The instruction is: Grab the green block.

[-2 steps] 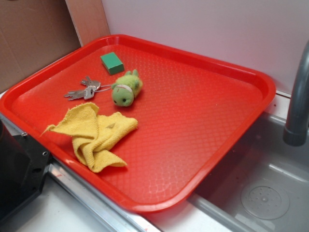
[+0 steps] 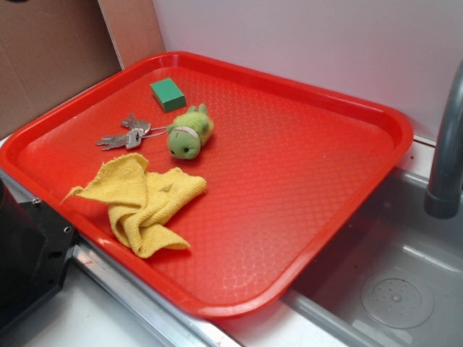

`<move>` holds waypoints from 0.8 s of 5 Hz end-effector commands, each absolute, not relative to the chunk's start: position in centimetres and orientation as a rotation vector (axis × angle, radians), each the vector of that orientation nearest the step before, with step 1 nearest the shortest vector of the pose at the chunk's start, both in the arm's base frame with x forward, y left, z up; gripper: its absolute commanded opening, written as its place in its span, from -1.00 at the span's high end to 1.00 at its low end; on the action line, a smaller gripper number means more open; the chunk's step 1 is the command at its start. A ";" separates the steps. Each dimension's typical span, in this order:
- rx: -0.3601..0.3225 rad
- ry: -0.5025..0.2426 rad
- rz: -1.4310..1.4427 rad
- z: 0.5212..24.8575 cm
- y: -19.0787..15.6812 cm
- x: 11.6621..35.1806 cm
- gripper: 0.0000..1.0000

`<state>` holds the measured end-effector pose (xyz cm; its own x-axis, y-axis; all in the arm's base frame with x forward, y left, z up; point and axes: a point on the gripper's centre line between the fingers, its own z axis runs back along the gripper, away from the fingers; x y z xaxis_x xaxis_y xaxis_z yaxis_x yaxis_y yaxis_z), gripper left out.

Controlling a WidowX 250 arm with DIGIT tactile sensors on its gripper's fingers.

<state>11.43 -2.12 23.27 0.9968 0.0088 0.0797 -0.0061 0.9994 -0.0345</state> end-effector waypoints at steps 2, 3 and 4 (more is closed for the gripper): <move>-0.052 -0.187 0.738 20.8 2.8 14.2 -1.00; -0.017 -0.236 0.898 18.6 4.9 15.5 -1.00; 0.009 -0.275 1.012 16.8 6.5 17.0 -1.00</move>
<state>17.40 5.88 16.11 0.5178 0.8283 0.2141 -0.8312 0.5463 -0.1034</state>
